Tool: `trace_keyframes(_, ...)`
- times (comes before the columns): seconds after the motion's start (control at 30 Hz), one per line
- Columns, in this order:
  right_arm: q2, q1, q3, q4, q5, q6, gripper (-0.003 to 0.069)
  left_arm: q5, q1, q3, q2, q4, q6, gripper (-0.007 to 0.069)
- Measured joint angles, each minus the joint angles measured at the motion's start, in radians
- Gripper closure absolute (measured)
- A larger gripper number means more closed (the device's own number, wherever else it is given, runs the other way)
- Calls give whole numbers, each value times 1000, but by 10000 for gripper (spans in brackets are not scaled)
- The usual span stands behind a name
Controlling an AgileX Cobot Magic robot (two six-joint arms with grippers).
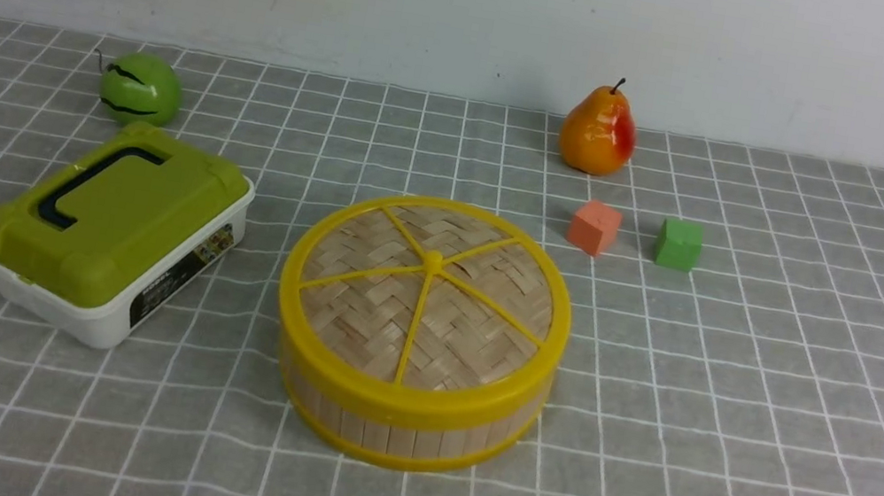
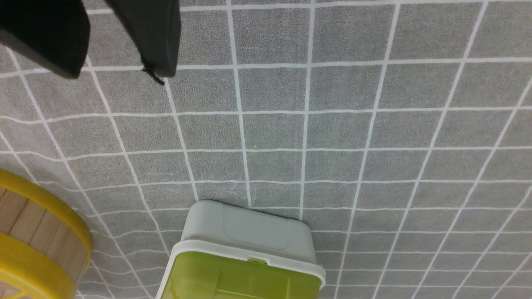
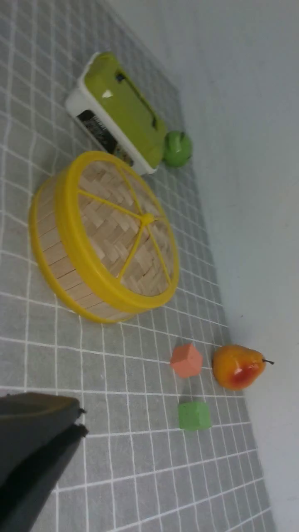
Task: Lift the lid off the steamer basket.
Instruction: Use the right arm to lift the lid of the steamer
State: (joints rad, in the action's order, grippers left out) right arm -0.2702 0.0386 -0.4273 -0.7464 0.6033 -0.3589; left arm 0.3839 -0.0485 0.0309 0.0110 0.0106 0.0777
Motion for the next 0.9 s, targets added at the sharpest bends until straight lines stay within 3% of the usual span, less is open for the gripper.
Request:
trace_keyframes(0.17,-374,0,-373,132,306,-81,680,0,0,0,0,0,0,386)
trace_keyframes(0.37,-727,-40,-702,161,519,-107,669,0,0,0,0,0,0,386)
trace_keyframes(0.47,-856,-101,-818,198,563,-108,663,0,0,0,0,0,0,386)
trace_keyframes(0.63,-1071,-269,-1025,353,595,-67,659,0,0,0,0,0,0,386)
trace_keyframes(0.8,-1307,-471,-1266,570,608,49,658,0,0,0,0,0,0,386)
trace_keyframes(0.9,-1440,-542,-1379,611,607,59,655,0,0,0,0,0,0,386)
